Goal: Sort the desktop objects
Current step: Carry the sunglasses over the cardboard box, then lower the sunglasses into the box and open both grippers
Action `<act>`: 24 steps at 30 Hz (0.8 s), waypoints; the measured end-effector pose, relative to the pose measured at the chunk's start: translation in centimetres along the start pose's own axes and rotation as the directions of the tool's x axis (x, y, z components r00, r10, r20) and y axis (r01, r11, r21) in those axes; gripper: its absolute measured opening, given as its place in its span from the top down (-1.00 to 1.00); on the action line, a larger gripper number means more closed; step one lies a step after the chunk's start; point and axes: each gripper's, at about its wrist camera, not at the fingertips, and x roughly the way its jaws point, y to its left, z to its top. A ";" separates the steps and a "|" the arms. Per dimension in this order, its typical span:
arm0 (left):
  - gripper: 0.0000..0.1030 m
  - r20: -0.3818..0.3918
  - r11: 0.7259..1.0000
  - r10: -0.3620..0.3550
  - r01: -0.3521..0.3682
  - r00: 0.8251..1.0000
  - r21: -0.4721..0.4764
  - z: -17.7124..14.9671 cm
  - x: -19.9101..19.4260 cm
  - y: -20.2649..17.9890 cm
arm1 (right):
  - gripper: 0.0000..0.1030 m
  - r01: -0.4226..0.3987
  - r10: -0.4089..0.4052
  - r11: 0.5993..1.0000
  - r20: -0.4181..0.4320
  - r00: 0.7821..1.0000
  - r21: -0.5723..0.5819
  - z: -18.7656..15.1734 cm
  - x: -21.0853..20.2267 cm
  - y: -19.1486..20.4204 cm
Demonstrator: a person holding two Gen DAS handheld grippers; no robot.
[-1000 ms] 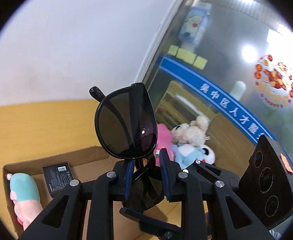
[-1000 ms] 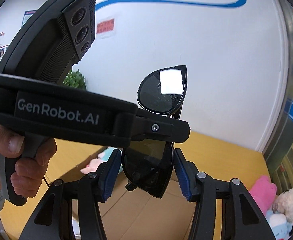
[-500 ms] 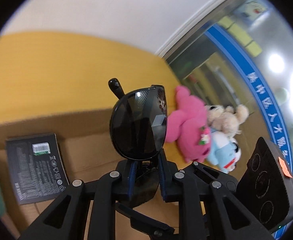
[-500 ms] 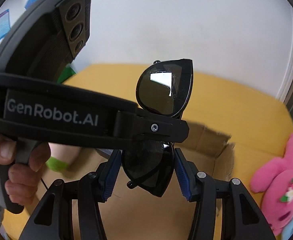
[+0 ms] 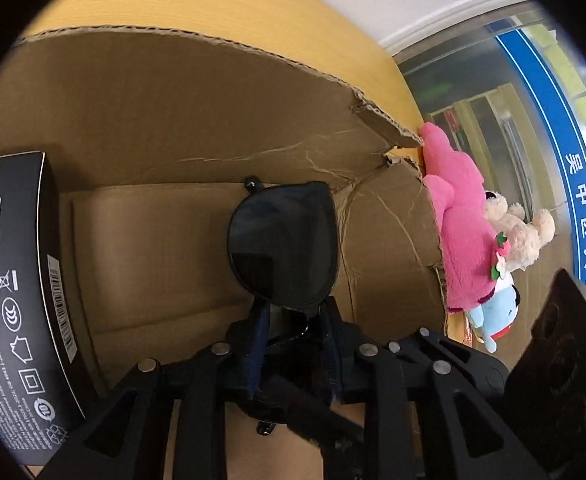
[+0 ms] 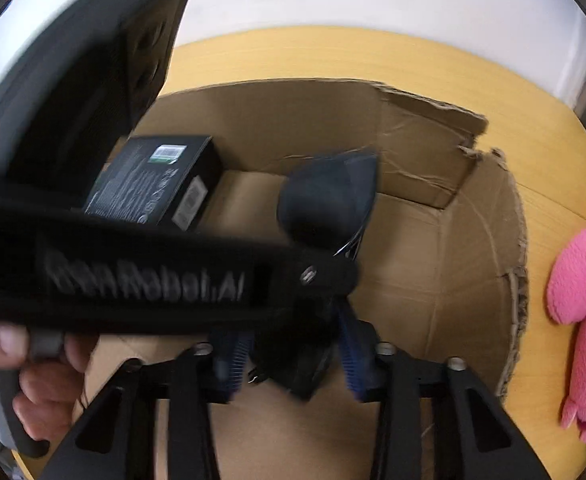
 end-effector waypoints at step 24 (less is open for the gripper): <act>-0.57 0.705 0.828 0.136 -0.471 0.696 0.305 -26.5 -28.7 -9.2 | -0.99 0.053 -0.001 0.993 0.455 0.890 -0.101 -14.2 -19.0 7.3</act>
